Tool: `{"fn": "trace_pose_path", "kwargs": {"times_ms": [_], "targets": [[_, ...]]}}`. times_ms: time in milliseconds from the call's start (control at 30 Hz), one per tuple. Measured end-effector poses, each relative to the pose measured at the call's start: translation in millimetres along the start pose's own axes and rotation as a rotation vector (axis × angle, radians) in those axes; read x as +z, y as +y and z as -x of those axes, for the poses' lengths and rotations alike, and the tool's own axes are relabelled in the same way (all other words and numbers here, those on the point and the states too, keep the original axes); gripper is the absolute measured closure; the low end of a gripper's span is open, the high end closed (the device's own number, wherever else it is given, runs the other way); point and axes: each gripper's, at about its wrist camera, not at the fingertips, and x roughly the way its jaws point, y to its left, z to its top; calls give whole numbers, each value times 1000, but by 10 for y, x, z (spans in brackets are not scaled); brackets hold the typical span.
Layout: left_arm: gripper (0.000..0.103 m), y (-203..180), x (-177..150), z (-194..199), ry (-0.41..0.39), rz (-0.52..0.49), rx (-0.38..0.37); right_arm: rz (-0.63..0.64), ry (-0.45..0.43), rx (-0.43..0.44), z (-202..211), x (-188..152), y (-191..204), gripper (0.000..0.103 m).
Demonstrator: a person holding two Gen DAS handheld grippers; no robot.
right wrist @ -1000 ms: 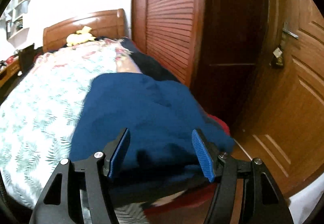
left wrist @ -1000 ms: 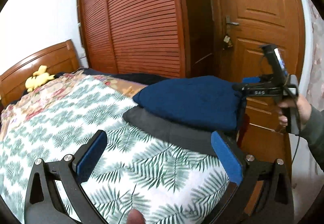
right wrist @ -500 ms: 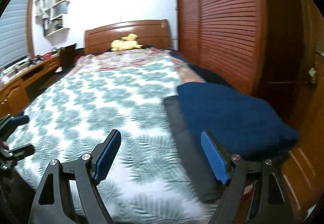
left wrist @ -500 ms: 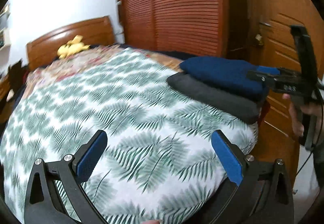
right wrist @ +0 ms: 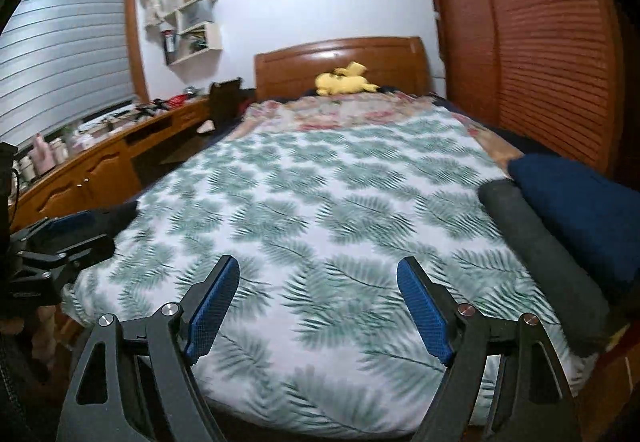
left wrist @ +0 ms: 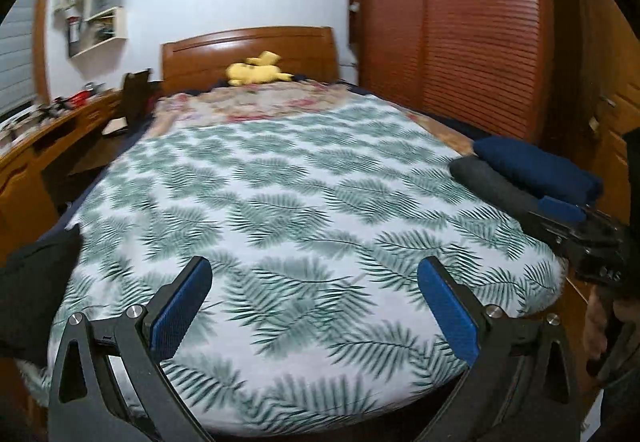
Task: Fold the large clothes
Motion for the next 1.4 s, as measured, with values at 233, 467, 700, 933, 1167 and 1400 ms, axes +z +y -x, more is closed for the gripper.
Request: {"fn": "trace_pose_path", "kwargs": {"times_ms": [233, 467, 700, 933, 1167, 1400], "targets": [[0, 336, -59, 303, -56, 57, 74, 45, -60, 35, 180, 13, 320, 21], [0, 461, -92, 519, -100, 79, 96, 62, -75, 41, 87, -94, 328, 20], [0, 501, -95, 600, -119, 81, 100, 72, -87, 35, -337, -145, 279, 21], [0, 516, -98, 617, -122, 84, 102, 85, -85, 29, -436, -155, 275, 20], [0, 517, -97, 618, -122, 83, 106, 86, -83, 33, -483, -136, 280, 21], [0, 474, -87, 670, -130, 74, 103, 80, -85, 35, -534, -114, 263, 20]]}}
